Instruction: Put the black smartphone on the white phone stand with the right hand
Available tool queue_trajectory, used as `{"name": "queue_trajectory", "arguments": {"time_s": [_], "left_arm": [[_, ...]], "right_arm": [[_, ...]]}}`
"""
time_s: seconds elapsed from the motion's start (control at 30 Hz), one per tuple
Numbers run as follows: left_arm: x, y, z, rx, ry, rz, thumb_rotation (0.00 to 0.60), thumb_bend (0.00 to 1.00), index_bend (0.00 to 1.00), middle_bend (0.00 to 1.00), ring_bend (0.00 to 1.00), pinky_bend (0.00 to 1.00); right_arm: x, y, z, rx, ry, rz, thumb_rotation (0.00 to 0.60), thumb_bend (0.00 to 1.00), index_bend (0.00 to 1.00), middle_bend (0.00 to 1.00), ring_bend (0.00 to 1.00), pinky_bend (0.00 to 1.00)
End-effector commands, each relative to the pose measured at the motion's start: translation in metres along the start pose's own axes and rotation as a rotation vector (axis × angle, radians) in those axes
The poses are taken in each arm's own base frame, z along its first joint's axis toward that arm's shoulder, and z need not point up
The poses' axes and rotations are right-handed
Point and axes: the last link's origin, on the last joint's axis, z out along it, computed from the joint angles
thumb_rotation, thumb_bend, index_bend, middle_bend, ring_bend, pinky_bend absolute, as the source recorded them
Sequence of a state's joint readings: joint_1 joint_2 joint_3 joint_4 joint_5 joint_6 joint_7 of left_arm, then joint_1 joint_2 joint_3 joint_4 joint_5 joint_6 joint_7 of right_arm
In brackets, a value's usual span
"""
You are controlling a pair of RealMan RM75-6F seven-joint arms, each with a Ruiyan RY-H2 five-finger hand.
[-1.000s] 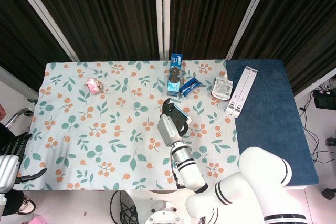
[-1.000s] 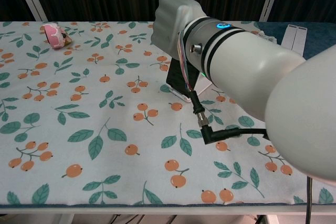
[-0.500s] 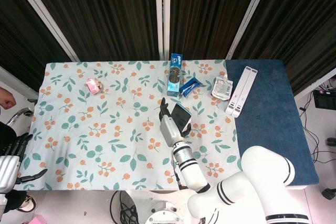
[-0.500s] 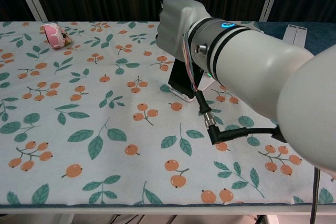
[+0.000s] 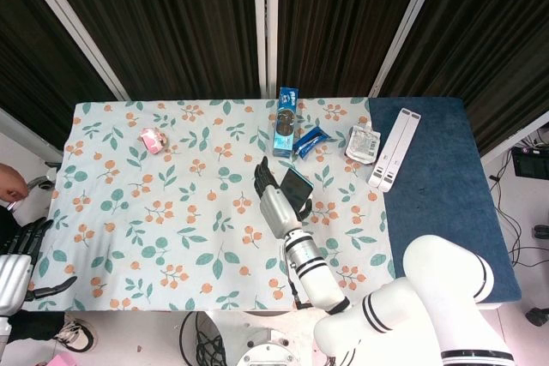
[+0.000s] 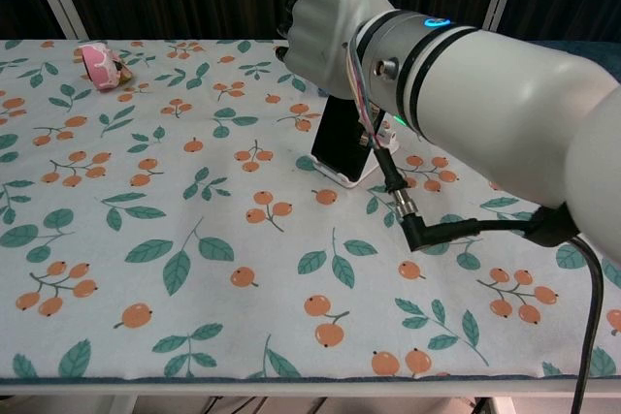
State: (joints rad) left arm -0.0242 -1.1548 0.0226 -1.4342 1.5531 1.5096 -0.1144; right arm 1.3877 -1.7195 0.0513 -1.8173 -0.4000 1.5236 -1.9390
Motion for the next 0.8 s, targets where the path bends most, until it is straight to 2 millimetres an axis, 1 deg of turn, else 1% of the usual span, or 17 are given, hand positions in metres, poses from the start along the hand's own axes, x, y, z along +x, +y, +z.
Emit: {"name": "queue_trajectory", "arguments": {"time_s": [0.03, 0.07, 0.1, 0.17, 0.2, 0.27, 0.3, 0.33, 0.4, 0.47, 0.53, 0.57, 0.6, 0.67, 0.7, 0.77, 0.8], "left_arm": [[0.0, 0.0, 0.0, 0.0, -0.002, 0.0, 0.399, 0.02, 0.07, 0.05, 0.08, 0.21], [-0.001, 0.0, 0.001, 0.0, -0.003, 0.001, 0.399, 0.02, 0.07, 0.05, 0.08, 0.21], [-0.001, 0.0, 0.001, 0.001, -0.005, 0.002, 0.4, 0.02, 0.07, 0.05, 0.08, 0.21], [-0.001, 0.0, 0.001, 0.001, -0.008, 0.003, 0.399, 0.02, 0.07, 0.05, 0.08, 0.21], [-0.001, 0.0, 0.002, 0.001, -0.008, 0.004, 0.399, 0.02, 0.07, 0.05, 0.08, 0.21], [-0.001, 0.0, 0.002, 0.001, -0.007, 0.004, 0.399, 0.02, 0.07, 0.05, 0.08, 0.21], [-0.002, 0.0, 0.003, 0.001, -0.008, 0.005, 0.398, 0.02, 0.07, 0.05, 0.08, 0.21], [-0.002, 0.0, 0.003, 0.0, -0.009, 0.007, 0.398, 0.02, 0.07, 0.05, 0.08, 0.21], [-0.002, 0.002, 0.005, -0.002, -0.011, 0.011, 0.398, 0.02, 0.07, 0.05, 0.08, 0.21], [-0.004, 0.005, 0.008, -0.007, -0.016, 0.016, 0.398, 0.02, 0.07, 0.05, 0.08, 0.21], [-0.005, 0.009, 0.012, -0.016, -0.017, 0.017, 0.397, 0.02, 0.07, 0.05, 0.08, 0.21], [-0.006, 0.012, 0.013, -0.021, -0.017, 0.017, 0.395, 0.02, 0.07, 0.05, 0.08, 0.21], [-0.007, 0.015, 0.016, -0.029, -0.015, 0.016, 0.396, 0.02, 0.07, 0.05, 0.08, 0.21], [-0.009, 0.021, 0.019, -0.039, -0.01, 0.016, 0.396, 0.02, 0.07, 0.05, 0.08, 0.21], [-0.01, 0.024, 0.02, -0.047, -0.007, 0.018, 0.398, 0.02, 0.07, 0.05, 0.08, 0.21], [-0.01, 0.029, 0.022, -0.055, 0.0, 0.019, 0.397, 0.02, 0.07, 0.05, 0.08, 0.21], [-0.011, 0.031, 0.022, -0.059, 0.007, 0.021, 0.398, 0.02, 0.07, 0.05, 0.08, 0.21]], "right_arm": [[0.003, 0.024, -0.012, -0.032, 0.083, 0.077, 0.6, 0.04, 0.0, 0.0, 0.0, 0.0], [0.002, 0.032, -0.016, -0.043, 0.109, 0.096, 0.6, 0.04, 0.0, 0.0, 0.0, 0.0], [-0.001, 0.045, -0.025, -0.064, 0.146, 0.131, 0.6, 0.03, 0.0, 0.0, 0.0, 0.0], [-0.012, 0.065, -0.038, -0.096, 0.182, 0.179, 0.6, 0.03, 0.0, 0.0, 0.0, 0.0], [-0.024, 0.077, -0.048, -0.115, 0.191, 0.218, 0.6, 0.03, 0.0, 0.0, 0.0, 0.0], [-0.045, 0.094, -0.064, -0.13, 0.189, 0.294, 0.6, 0.03, 0.0, 0.0, 0.0, 0.0], [-0.057, 0.103, -0.071, -0.136, 0.186, 0.33, 0.6, 0.03, 0.0, 0.0, 0.0, 0.0], [-0.075, 0.114, -0.081, -0.142, 0.187, 0.373, 0.6, 0.03, 0.0, 0.0, 0.0, 0.0], [-0.103, 0.129, -0.095, -0.134, 0.204, 0.443, 0.6, 0.03, 0.0, 0.0, 0.0, 0.0], [-0.145, 0.15, -0.116, -0.148, 0.214, 0.517, 0.6, 0.03, 0.0, 0.0, 0.0, 0.0], [-0.175, 0.163, -0.131, -0.173, 0.223, 0.565, 0.6, 0.03, 0.0, 0.0, 0.0, 0.0], [-0.19, 0.168, -0.139, -0.186, 0.219, 0.594, 0.6, 0.03, 0.0, 0.0, 0.0, 0.0], [-0.21, 0.171, -0.149, -0.201, 0.201, 0.638, 0.6, 0.03, 0.0, 0.0, 0.0, 0.0], [-0.239, 0.17, -0.164, -0.224, 0.152, 0.722, 0.6, 0.03, 0.0, 0.0, 0.0, 0.0], [-0.256, 0.165, -0.175, -0.237, 0.113, 0.794, 0.6, 0.03, 0.0, 0.0, 0.0, 0.0], [-0.281, 0.152, -0.19, -0.259, 0.063, 0.911, 0.6, 0.03, 0.0, 0.0, 0.0, 0.0], [-0.296, 0.142, -0.201, -0.279, 0.029, 0.981, 0.6, 0.03, 0.0, 0.0, 0.0, 0.0]]}}
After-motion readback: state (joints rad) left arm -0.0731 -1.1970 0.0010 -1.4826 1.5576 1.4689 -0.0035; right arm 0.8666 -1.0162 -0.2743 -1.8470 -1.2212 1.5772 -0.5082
